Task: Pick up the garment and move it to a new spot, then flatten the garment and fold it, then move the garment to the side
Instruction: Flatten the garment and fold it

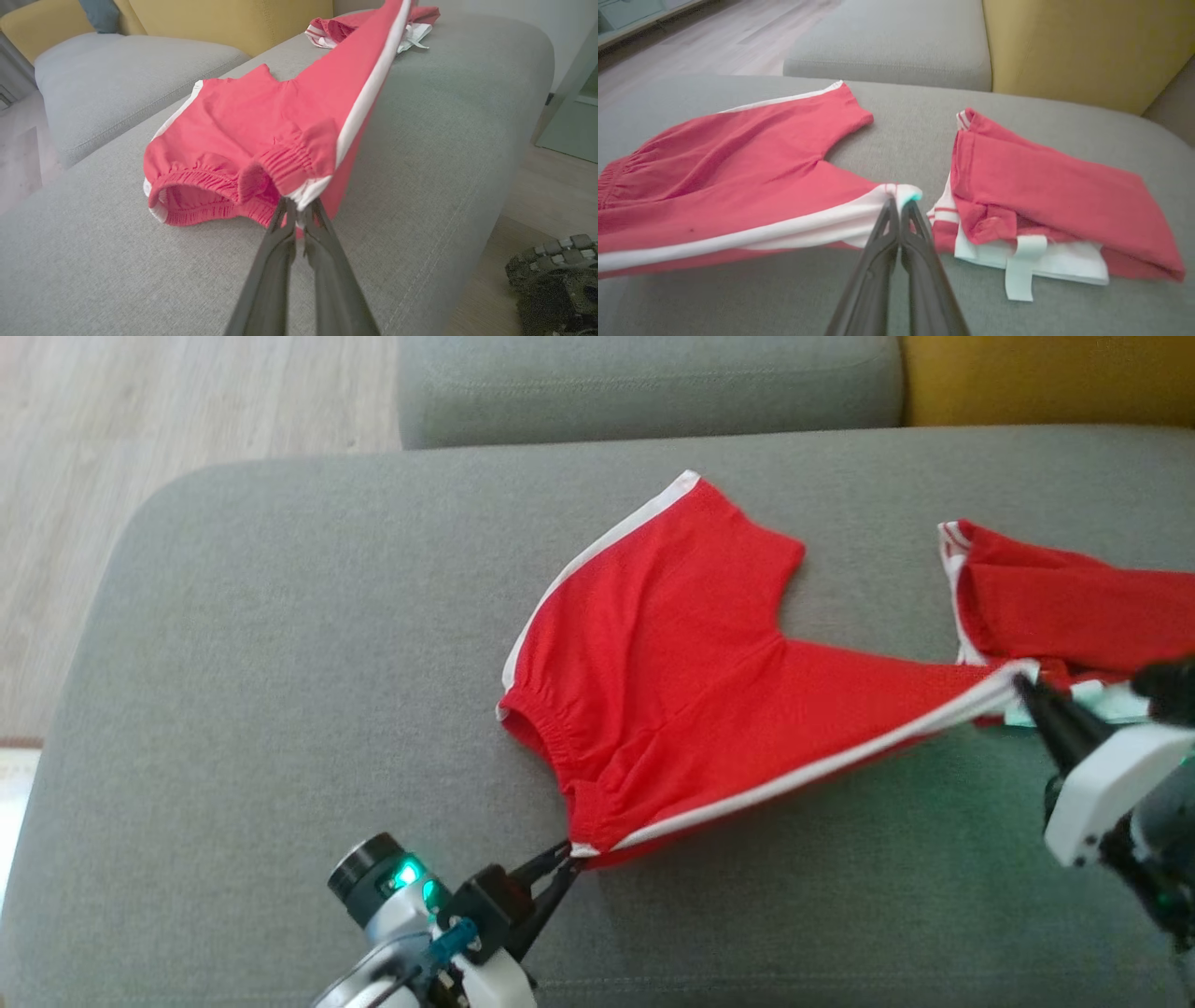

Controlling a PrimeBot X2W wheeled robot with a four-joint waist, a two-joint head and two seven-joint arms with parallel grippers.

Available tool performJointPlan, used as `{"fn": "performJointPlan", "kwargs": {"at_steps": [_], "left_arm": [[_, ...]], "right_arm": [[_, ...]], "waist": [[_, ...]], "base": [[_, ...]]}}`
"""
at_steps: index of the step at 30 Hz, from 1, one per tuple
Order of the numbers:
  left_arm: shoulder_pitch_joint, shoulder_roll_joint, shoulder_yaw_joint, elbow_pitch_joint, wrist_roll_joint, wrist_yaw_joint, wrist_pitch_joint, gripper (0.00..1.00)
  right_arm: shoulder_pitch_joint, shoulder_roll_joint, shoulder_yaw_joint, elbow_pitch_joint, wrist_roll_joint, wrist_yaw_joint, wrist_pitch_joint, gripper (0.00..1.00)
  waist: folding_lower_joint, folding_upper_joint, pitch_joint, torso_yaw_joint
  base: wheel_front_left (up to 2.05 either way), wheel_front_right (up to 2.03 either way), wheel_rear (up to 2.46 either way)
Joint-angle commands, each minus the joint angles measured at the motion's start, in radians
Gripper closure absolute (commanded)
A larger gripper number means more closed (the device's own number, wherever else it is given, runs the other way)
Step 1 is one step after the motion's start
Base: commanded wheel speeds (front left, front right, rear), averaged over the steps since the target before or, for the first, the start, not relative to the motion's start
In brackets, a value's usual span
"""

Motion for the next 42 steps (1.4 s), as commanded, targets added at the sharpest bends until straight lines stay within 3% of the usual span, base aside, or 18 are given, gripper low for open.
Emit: {"fn": "performJointPlan", "kwargs": {"at_steps": [1, 6, 11, 15, 24, 37, 38, 39, 40, 41, 42], "left_arm": [[-0.068, 0.017, 0.046, -0.036, -0.009, 0.014, 0.002, 1.0], [-0.135, -0.011, 0.073, -0.048, -0.025, 0.023, 0.001, 1.0], [-0.23, -0.049, 0.091, -0.031, -0.033, 0.022, 0.0, 1.0], [-0.309, -0.082, 0.091, 0.016, -0.034, 0.013, -0.004, 1.0], [-0.454, -0.153, 0.091, 0.178, -0.032, 0.014, -0.032, 1.0], [-0.581, -0.222, 0.072, 0.348, -0.037, 0.015, -0.1, 1.0], [-0.588, -0.226, 0.071, 0.359, -0.039, 0.017, -0.105, 0.97], [-0.594, -0.229, 0.072, 0.37, -0.04, 0.023, -0.11, 0.52], [-0.6, -0.231, 0.073, 0.38, -0.039, 0.031, -0.115, 0.15], [-0.604, -0.233, 0.073, 0.389, -0.04, 0.035, -0.12, 0.0], [-0.607, -0.235, 0.074, 0.399, -0.042, 0.039, -0.125, 0.0]], "right_arm": [[-0.047, -0.025, -0.019, -0.059, -0.017, -0.001, 0.01, 1.0], [-0.151, -0.025, -0.026, -0.114, -0.071, -0.001, 0.046, 1.0], [-0.323, -0.057, 0.034, -0.071, -0.126, -0.001, 0.062, 1.0], [-0.488, -0.098, 0.121, 0.024, -0.168, -0.001, 0.044, 1.0], [-0.787, -0.114, 0.294, 0.287, -0.171, -0.001, -0.001, 1.0], [-0.986, -0.095, 0.481, 0.545, -0.136, -0.001, -0.087, 1.0], [-0.995, -0.093, 0.496, 0.56, -0.133, -0.001, -0.096, 0.41], [-1.003, -0.089, 0.506, 0.577, -0.127, -0.001, -0.105, 0.0], [-1.011, -0.083, 0.514, 0.592, -0.121, -0.001, -0.115, 0.0], [-1.018, -0.076, 0.521, 0.606, -0.113, -0.001, -0.126, 0.0], [-1.023, -0.07, 0.528, 0.62, -0.107, -0.001, -0.138, 0.0]], "waist": [[0.0001, -0.0001, 0.021, 0.015], [0.0001, -0.0001, 0.086, 0.06], [0.0001, -0.0001, 0.17, 0.117], [0.0001, -0.0001, 0.24, 0.165], [0.0001, -0.0001, 0.35, 0.244], [0.0001, -0.0001, 0.434, 0.283], [0.0001, -0.0001, 0.437, 0.284], [0.0001, -0.0001, 0.439, 0.283], [0.0001, -0.0001, 0.441, 0.282], [0.0001, -0.0001, 0.441, 0.28], [0.0001, -0.0001, 0.439, 0.277]], "base": [[0.0, 0.0, 0.0], [0.0, 0.0, 0.0], [0.0, 0.0, 0.0], [0.0, 0.0, 0.0], [0.0, 0.0, 0.0], [0.0, 0.0, 0.0], [0.0, 0.0, 0.0], [0.0, 0.0, 0.0], [0.0, 0.0, 0.0], [0.0, 0.0, 0.0], [0.0, 0.0, 0.0]]}}
